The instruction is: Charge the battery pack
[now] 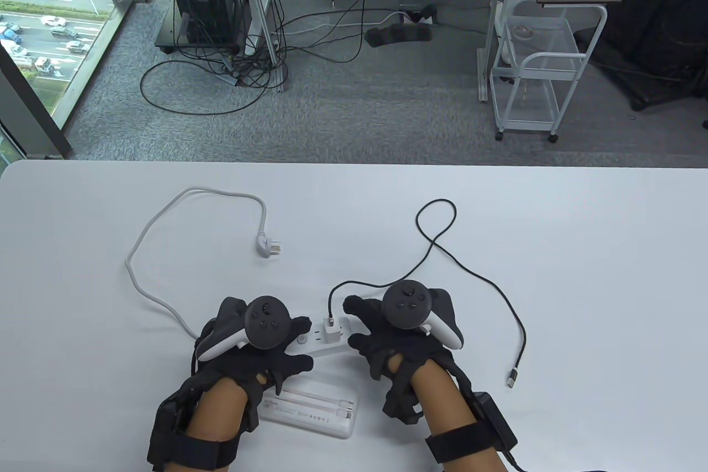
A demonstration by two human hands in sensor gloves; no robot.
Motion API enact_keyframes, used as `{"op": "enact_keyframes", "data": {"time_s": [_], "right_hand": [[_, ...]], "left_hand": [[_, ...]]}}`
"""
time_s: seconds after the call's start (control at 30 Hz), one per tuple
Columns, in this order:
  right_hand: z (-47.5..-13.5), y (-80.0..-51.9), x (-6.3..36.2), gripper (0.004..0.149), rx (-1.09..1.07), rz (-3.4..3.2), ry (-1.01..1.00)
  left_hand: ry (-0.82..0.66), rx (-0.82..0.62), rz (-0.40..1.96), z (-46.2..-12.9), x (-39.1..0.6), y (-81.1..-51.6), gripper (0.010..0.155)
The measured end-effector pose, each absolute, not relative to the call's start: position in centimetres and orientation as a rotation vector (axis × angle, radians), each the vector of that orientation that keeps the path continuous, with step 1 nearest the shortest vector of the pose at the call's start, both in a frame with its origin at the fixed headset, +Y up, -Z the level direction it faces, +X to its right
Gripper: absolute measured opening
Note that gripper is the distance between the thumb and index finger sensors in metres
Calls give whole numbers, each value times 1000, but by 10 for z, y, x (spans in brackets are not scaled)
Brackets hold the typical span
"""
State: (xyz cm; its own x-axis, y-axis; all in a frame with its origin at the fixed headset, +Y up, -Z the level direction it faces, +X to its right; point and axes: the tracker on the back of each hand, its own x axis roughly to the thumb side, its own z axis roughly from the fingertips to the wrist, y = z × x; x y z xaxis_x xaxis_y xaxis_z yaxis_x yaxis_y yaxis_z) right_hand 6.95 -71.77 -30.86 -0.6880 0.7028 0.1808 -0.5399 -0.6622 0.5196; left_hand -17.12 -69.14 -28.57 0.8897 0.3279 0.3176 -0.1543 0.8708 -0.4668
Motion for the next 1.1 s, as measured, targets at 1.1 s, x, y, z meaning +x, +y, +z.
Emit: {"op": "enact_keyframes", "data": {"time_s": [1.1], "right_hand": [[-286, -705, 158, 63, 382, 2386, 343]], "left_hand": [[-460, -614, -235, -253, -107, -709, 82]]}}
